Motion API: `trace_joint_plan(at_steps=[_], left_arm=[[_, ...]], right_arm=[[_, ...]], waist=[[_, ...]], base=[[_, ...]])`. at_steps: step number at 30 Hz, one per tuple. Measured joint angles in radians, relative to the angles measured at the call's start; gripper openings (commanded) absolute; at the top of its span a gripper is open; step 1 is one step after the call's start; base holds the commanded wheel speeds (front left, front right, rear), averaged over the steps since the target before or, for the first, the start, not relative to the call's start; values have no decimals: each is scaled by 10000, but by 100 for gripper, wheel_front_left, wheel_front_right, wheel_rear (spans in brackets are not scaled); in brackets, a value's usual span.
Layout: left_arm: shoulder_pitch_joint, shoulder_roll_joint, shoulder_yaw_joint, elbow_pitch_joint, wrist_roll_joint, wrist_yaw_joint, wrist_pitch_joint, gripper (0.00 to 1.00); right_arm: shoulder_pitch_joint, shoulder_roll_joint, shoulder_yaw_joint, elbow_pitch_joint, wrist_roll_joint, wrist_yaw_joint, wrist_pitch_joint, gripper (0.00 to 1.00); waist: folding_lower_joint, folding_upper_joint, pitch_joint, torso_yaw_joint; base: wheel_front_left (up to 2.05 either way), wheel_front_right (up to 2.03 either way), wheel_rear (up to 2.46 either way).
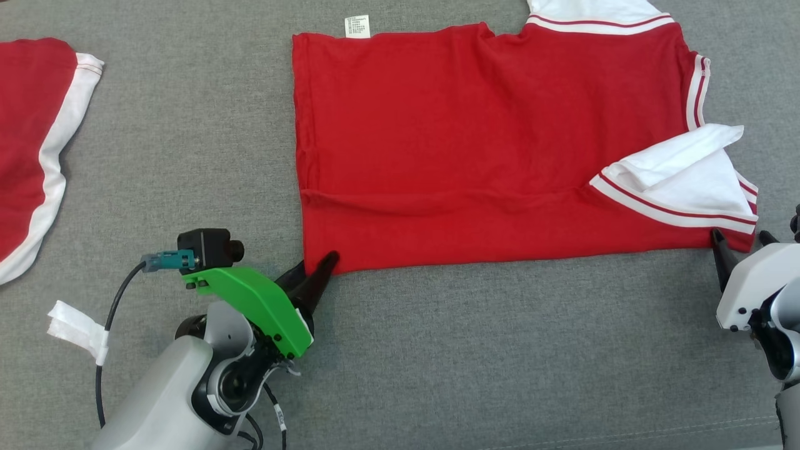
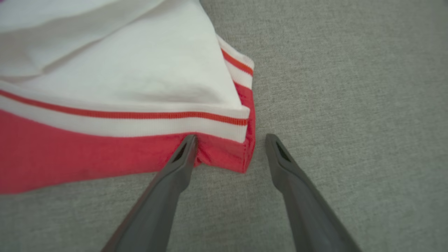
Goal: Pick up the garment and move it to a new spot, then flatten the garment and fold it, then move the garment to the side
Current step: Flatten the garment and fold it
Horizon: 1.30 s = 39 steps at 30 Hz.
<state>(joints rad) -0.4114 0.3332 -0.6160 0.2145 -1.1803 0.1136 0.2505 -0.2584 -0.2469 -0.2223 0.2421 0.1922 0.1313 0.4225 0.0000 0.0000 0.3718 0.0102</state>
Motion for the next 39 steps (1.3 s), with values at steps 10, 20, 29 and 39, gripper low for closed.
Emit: trace_joint_plan(at_steps=[10, 20, 29, 39], left_arm=[[-292, -13, -403, 464, 428, -696, -117, 0], [1051, 1302, -153, -1490, 73, -734, 81, 0], [3173, 1981, -458, -4146, -516, -184, 416, 0], [3552, 1693, -539, -3754, -355, 188, -94, 100]], right_arm=[[-272, -207, 215, 194, 767, 6, 102, 0], [943, -978, -38, -840, 2771, 8, 1260, 0], [3328, -1563, -706, -2840, 4006, 4, 2905, 0], [3595, -1440, -848, -2964, 3296, 2, 2251, 100]], waist=[[0, 0, -107, 45], [0, 0, -721, 91], [0, 0, -985, 284], [0, 0, -861, 284]], base=[[0, 0, 0], [0, 0, 0], [0, 0, 0], [0, 0, 0]])
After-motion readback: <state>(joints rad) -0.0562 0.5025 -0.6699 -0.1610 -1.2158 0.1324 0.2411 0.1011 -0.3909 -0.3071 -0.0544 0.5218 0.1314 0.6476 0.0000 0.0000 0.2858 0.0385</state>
